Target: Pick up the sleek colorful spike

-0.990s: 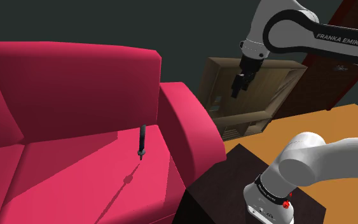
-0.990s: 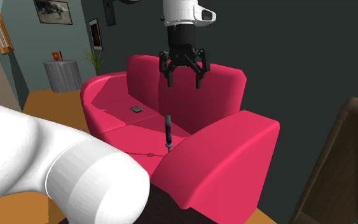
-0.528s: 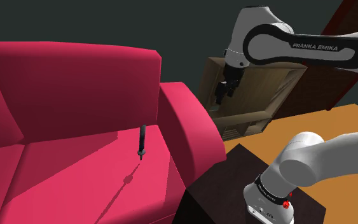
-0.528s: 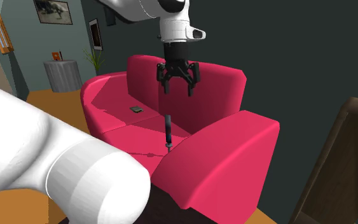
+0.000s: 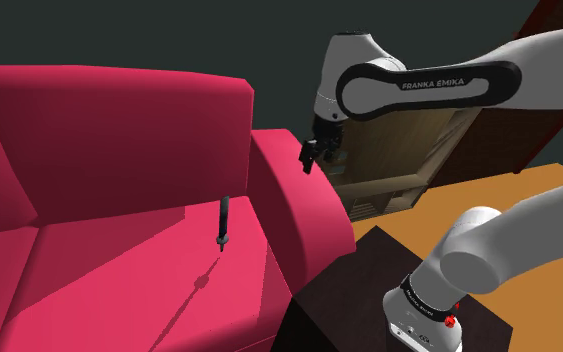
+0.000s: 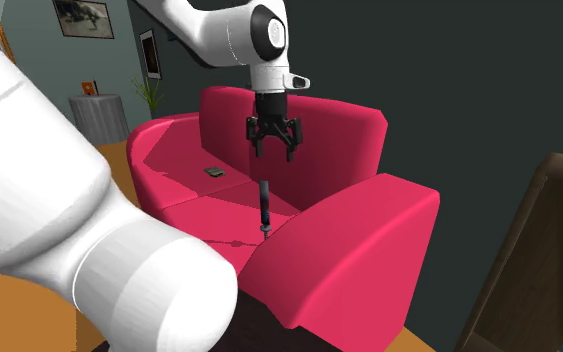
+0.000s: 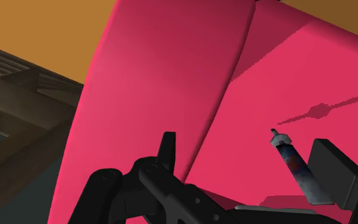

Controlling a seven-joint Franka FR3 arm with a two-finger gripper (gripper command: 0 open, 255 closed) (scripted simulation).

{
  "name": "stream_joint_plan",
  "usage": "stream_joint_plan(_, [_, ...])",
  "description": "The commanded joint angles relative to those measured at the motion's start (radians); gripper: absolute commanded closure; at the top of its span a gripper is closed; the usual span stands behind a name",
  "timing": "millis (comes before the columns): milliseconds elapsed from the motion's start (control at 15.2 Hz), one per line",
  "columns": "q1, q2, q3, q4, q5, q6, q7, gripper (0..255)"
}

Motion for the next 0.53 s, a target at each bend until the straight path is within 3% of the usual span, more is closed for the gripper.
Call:
stream_joint_plan(0, [0.006, 0.065, 0.024, 0.007, 0.005, 0.062, 0.037, 0])
stream_joint_plan(462, [0.02, 0.315, 0.092, 0.121, -0.021, 0.204, 0.166, 0])
